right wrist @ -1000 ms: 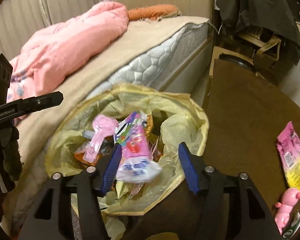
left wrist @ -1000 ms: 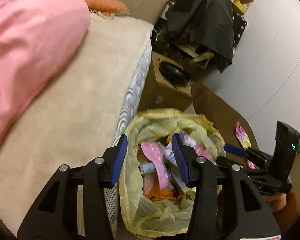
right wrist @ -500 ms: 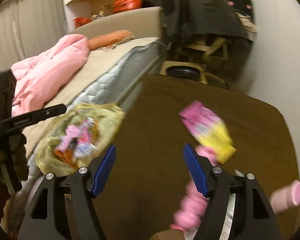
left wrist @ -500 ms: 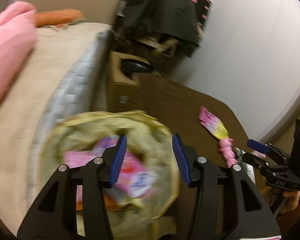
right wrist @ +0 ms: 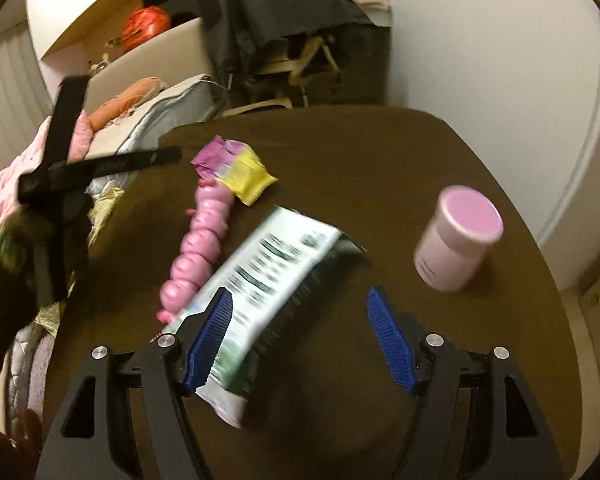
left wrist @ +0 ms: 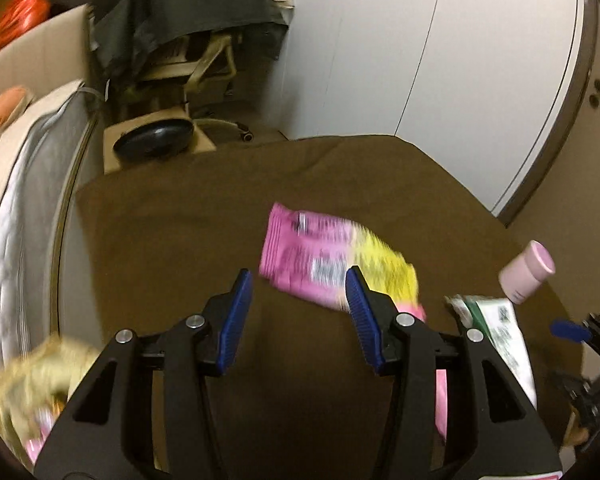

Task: Collect trash
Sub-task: 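Grasp the pink-and-yellow wrapper with the left tool while the right tool grasps the milk carton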

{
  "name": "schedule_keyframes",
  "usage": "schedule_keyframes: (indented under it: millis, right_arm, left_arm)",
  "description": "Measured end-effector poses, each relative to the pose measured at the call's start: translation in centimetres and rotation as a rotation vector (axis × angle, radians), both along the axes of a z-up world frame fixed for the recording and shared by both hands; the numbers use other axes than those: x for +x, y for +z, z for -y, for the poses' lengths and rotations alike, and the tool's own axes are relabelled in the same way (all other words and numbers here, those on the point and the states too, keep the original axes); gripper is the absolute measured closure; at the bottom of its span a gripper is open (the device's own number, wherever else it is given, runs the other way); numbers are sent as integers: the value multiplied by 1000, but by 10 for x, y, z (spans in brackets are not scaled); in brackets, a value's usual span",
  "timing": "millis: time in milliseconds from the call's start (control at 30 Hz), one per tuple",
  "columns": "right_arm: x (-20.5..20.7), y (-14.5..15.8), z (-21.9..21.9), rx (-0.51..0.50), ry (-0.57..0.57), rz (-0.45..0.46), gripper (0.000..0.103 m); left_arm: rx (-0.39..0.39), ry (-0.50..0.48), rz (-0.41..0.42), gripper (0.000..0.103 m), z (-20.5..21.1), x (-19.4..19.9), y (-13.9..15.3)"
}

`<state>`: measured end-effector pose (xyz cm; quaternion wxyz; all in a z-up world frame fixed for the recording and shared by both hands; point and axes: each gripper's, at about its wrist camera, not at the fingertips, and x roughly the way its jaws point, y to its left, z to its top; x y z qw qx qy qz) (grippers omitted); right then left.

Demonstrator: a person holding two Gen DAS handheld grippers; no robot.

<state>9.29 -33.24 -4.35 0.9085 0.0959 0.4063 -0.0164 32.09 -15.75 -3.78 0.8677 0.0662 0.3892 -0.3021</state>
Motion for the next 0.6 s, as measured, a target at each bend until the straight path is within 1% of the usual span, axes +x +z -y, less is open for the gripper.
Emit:
schedule_keyframes:
  millis: [67,167,233,367,400,433,467,500,567,600]
  right_arm:
    - [-6,-4,5,15,-27,-5,37]
    - [-10,-6,10,66,-53,-10,37]
    - [-11,-6,11,90,-58,-2,37]
    - [-6,-6,9,104,-50,11,37]
    - [-4,-7,8,117,-49,10,37]
    - [0,-8,7,132,-46,7,37]
    - [6,-11,5,158,-41,-2,37]
    - [9,-12,3,165,-41,-7,37]
    - [18,-15,-3,160,-42,-22,37]
    - [21,-15,-6,159,-41,-27,37]
  left_arm:
    - [1,6,-4,57,8,19,-5]
    - [5,34,-38,57,19,50,-16]
    - [2,39,-58,57,21,59,-21]
    - [-22,15,-152,58,21,64,-35]
    - [-29,16,-155,60,18,60,-35]
    - [-24,15,-167,70,18,56,-36]
    - [-14,13,-175,81,16,50,-36]
    - [5,6,-174,86,15,43,-36]
    - [27,-5,-166,90,11,26,-36]
    - [27,-12,-169,91,8,16,-36]
